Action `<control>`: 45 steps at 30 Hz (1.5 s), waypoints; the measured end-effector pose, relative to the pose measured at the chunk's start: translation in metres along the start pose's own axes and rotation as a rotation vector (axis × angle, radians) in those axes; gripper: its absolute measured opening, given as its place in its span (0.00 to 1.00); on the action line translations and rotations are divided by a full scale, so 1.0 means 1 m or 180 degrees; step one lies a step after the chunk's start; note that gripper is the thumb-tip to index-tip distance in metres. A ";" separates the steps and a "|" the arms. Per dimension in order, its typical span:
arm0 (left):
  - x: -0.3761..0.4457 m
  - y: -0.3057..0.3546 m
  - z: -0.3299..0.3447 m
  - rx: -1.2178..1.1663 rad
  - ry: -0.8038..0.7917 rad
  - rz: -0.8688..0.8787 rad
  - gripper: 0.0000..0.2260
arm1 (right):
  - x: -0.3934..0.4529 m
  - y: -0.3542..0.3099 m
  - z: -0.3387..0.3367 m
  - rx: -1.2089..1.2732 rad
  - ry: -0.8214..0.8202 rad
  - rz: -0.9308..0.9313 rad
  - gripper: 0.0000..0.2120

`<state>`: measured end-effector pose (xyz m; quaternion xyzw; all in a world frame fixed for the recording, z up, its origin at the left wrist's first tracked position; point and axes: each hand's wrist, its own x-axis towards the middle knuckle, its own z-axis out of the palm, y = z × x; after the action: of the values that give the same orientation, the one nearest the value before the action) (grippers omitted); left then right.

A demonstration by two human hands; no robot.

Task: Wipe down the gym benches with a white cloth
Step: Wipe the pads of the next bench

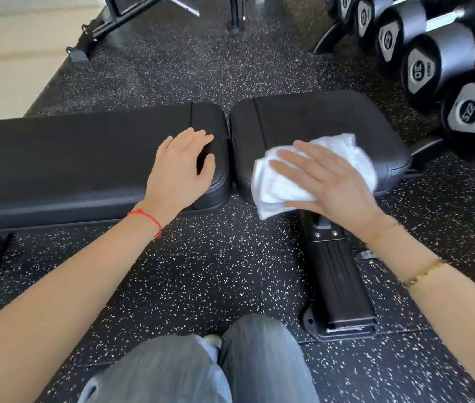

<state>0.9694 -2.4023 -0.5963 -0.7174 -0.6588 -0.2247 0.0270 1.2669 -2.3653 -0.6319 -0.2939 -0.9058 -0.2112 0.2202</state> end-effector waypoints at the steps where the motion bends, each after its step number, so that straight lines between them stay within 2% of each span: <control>1: 0.000 0.001 0.000 0.0020 0.0005 0.0000 0.18 | -0.008 0.006 -0.002 -0.0074 0.0048 0.0108 0.32; 5: 0.001 0.004 0.002 0.0065 0.0037 -0.0049 0.18 | 0.003 -0.003 0.004 -0.0169 0.0194 0.0204 0.34; 8: 0.001 0.005 0.002 0.0026 0.0064 -0.0058 0.18 | 0.027 -0.025 0.015 -0.0014 0.0099 0.0009 0.33; 11: 0.001 0.003 0.000 0.0008 0.0087 -0.0030 0.18 | 0.017 -0.016 0.012 0.0029 0.0014 -0.0139 0.32; 15: -0.001 0.003 0.001 -0.0026 0.0113 -0.0044 0.18 | -0.018 0.015 -0.001 -0.0060 0.0141 0.0215 0.32; 18: 0.001 0.005 0.003 0.0013 0.0120 -0.0087 0.18 | -0.009 0.006 0.002 -0.0065 0.0242 0.0346 0.33; 23: 0.001 0.005 0.002 0.0099 0.0093 -0.0073 0.18 | 0.029 -0.029 0.014 0.0000 0.0141 0.0024 0.32; 26: 0.000 0.006 0.000 0.0124 0.0062 -0.0078 0.18 | 0.010 -0.008 0.008 0.0128 -0.0043 -0.0118 0.32; 31: 0.001 0.005 0.000 0.0183 0.0024 -0.0080 0.19 | -0.033 0.032 -0.006 -0.0088 0.0034 0.0333 0.34; 37: 0.003 0.026 0.015 0.0195 0.0044 -0.0157 0.19 | 0.016 -0.016 0.008 0.0016 -0.0063 0.0091 0.34; 40: 0.003 0.029 0.020 0.0222 0.0115 -0.0179 0.19 | 0.012 -0.011 0.004 0.0062 -0.0154 -0.0003 0.34; 45: 0.002 0.028 0.021 0.0326 0.0192 -0.0131 0.18 | -0.044 0.043 -0.018 0.0140 -0.0138 0.0665 0.35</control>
<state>1.0025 -2.3974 -0.6071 -0.6943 -0.6830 -0.2128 0.0788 1.3311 -2.3626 -0.6293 -0.3862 -0.8793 -0.1607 0.2278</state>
